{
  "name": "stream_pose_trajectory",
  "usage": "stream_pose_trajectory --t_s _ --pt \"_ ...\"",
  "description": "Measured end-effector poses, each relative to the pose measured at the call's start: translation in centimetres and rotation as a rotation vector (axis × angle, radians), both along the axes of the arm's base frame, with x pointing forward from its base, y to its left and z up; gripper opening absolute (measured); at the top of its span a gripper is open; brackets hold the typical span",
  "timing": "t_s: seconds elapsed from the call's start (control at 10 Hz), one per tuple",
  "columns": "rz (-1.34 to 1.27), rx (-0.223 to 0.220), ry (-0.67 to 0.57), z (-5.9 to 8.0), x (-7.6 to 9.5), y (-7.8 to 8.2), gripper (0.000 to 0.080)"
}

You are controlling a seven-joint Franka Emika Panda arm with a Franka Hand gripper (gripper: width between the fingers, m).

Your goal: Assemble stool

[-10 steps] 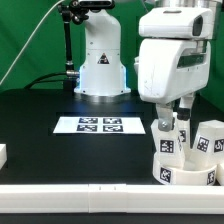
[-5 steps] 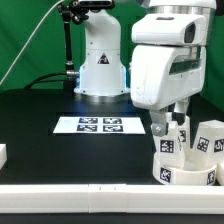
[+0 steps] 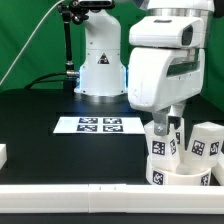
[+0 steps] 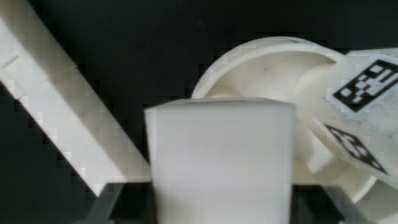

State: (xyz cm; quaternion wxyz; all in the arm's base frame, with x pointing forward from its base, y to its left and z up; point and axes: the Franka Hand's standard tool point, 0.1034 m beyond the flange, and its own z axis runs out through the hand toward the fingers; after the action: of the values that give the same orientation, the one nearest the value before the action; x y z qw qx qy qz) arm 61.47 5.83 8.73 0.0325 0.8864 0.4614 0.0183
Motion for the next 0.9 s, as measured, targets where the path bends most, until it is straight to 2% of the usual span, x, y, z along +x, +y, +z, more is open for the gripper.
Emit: stream_pose_trajectory --t_s 0.3,0.9 --pt "-0.111 0.008 -0.004 0.0 0.0 -0.01 0.0337" --pt "-0.718 0.054 -0.041 -0.09 0.08 -0.07 0.0337"
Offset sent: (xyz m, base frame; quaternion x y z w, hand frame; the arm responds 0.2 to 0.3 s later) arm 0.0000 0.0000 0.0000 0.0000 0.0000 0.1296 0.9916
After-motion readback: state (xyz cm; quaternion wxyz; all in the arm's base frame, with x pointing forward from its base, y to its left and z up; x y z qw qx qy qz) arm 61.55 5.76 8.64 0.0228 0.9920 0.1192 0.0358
